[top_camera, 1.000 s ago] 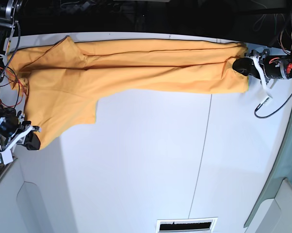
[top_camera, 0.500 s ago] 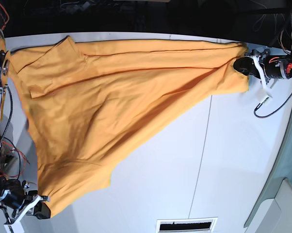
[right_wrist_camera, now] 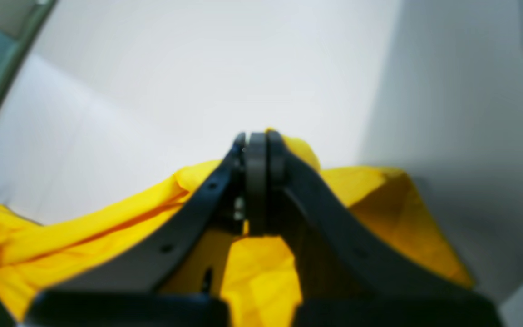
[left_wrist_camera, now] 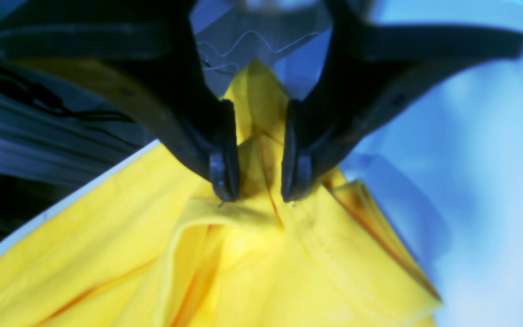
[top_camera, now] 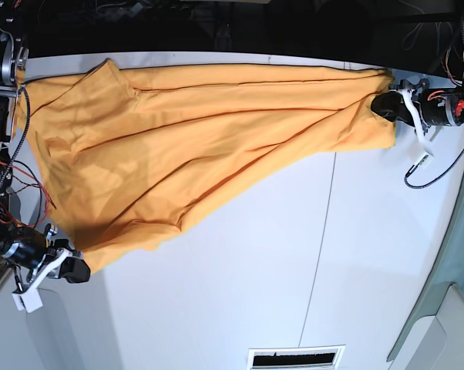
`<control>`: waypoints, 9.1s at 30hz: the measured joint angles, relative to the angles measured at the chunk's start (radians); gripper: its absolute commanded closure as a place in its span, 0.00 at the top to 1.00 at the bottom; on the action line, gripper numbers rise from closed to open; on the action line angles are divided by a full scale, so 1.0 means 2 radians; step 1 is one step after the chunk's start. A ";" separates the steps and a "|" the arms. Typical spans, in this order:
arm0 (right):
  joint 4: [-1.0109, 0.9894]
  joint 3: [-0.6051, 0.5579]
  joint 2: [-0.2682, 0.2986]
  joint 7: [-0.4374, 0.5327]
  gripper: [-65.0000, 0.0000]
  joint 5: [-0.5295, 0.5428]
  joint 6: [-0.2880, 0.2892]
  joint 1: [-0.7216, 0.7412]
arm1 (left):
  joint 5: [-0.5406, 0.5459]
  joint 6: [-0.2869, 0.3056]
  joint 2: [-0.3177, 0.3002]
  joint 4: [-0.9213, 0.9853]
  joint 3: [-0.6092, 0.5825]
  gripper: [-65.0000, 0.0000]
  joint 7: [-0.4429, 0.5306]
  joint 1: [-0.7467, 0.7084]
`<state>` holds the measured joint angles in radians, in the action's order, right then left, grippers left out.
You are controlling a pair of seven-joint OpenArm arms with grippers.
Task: Layout the t-shirt on the table in an organized manner, then fold the t-shirt properly
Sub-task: 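Pull the hem corner outward with the right gripper to spread it, then fold the hem corner back onto the strip with the right gripper, then regrasp the strip ends with both grippers, then fold the strip end with the left gripper toward the right gripper, then lift the folded bundle with both grippers and fold it over again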
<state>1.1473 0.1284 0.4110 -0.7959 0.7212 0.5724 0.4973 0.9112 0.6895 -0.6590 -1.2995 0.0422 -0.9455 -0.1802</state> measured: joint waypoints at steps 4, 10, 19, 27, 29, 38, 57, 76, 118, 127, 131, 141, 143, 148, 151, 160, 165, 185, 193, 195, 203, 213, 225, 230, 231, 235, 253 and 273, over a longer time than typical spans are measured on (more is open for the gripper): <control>0.081 0.057 0.001 -0.026 0.00 0.049 0.000 -0.069 | -0.004 0.000 0.000 0.000 0.000 0.31 0.006 0.000; 0.213 0.103 0.001 -0.041 0.00 0.068 0.003 -0.187 | -0.029 0.001 0.000 0.000 0.000 0.31 0.015 0.000; 0.376 0.169 0.002 -0.045 0.00 0.088 0.004 -0.327 | -0.040 0.002 0.000 0.000 0.000 0.31 0.021 0.000; 0.428 0.196 0.002 -0.047 0.00 0.094 0.005 -0.425 | -0.040 0.002 0.000 0.000 0.000 0.31 0.021 0.000; 0.430 0.196 0.002 -0.047 0.00 0.094 0.006 -0.439 | -0.041 0.002 0.000 0.000 0.000 0.31 0.023 0.000; 0.485 0.212 0.002 -0.049 0.00 0.114 0.006 -0.492 | -0.042 0.002 0.000 0.000 0.000 0.31 0.025 0.000; 0.542 0.280 0.002 -0.063 0.00 0.141 0.007 -0.569 | -0.049 0.003 0.000 0.000 0.000 0.31 0.027 0.001; 0.338 0.275 0.001 -0.014 0.00 0.074 0.010 -0.431 | -0.058 0.004 0.000 0.000 0.000 0.31 0.035 0.002; 0.206 0.155 -0.031 0.000 0.00 0.007 0.010 -0.333 | -0.021 -0.011 -0.015 -0.100 0.030 0.52 0.046 0.003; 0.106 0.061 -0.031 0.084 0.00 -0.071 0.004 -0.332 | -0.047 -0.023 0.035 -0.022 0.093 0.55 0.058 0.003; 0.106 0.061 -0.031 0.081 0.00 -0.064 0.004 -0.330 | -0.060 -0.036 0.042 -0.018 0.124 0.56 0.066 0.003; 0.106 0.061 -0.031 0.080 0.00 -0.061 0.004 -0.330 | -0.040 -0.038 0.041 -0.003 0.135 0.65 0.052 -0.019; 0.106 0.061 -0.031 0.080 0.00 -0.061 0.004 -0.330 | -0.041 -0.038 0.042 -0.003 0.135 0.65 0.050 -0.025; 0.106 0.061 -0.031 0.079 0.00 -0.060 0.004 -0.330 | -0.051 -0.037 0.053 0.017 0.137 0.65 0.060 -0.035; 0.106 0.061 -0.031 0.078 0.00 -0.055 0.004 -0.330 | -0.049 -0.026 0.062 0.033 0.137 0.65 0.075 -0.032; 0.106 0.061 -0.031 0.070 0.00 -0.044 0.004 -0.330 | -0.009 0.002 0.098 0.033 0.129 0.64 0.066 -0.032; 0.106 0.061 -0.031 0.070 0.00 -0.043 0.004 -0.330 | -0.018 0.004 0.106 0.034 0.127 0.01 0.050 -0.031; 0.106 0.060 -0.031 0.067 0.00 -0.041 0.004 -0.330 | 0.006 0.000 0.042 -0.120 0.138 0.00 -0.023 -0.024; 0.106 0.060 -0.031 0.067 0.00 -0.042 0.004 -0.330 | 0.048 -0.019 0.096 -0.243 0.122 0.00 -0.050 -0.023; 0.106 0.060 -0.031 0.067 0.00 -0.042 0.004 -0.330 | 0.035 -0.019 0.114 -0.249 0.089 0.00 -0.046 -0.022; 0.106 0.060 -0.031 0.065 0.00 -0.042 0.004 -0.330 | -0.110 -0.042 0.209 -0.233 -0.034 0.00 0.021 0.016; 0.106 0.060 -0.031 0.065 0.21 -0.041 0.004 -0.330 | -0.147 -0.042 0.284 -0.105 -0.141 0.55 0.034 0.076; 0.171 0.171 -0.028 0.048 0.41 -0.028 0.003 -0.329 | -0.148 -0.042 0.295 -0.105 -0.202 0.55 0.056 0.074; 0.166 0.199 -0.011 0.050 0.55 -0.036 0.002 -0.331 | -0.151 -0.042 0.292 -0.105 -0.197 0.55 0.054 0.074; 0.159 0.199 -0.007 0.058 0.61 -0.048 0.002 -0.330 | -0.150 -0.042 0.292 -0.105 -0.197 0.55 0.054 0.074; 0.106 0.196 0.001 0.082 0.69 -0.055 -0.001 -0.329 | -0.151 -0.041 0.292 -0.109 -0.197 0.55 0.054 0.073; 0.043 0.148 0.001 0.073 0.69 0.016 0.004 -0.323 | -0.161 -0.039 0.280 -0.150 -0.083 0.55 0.053 0.072; 0.043 0.147 0.006 0.050 0.00 0.015 0.005 -0.322 | -0.162 -0.042 0.214 -0.144 0.030 0.55 0.055 0.058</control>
<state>1.2327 0.4225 0.4225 -0.6964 0.7513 0.5816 -0.1471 0.5873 0.6060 -0.2302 -1.5871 0.1024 -0.8356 -0.0647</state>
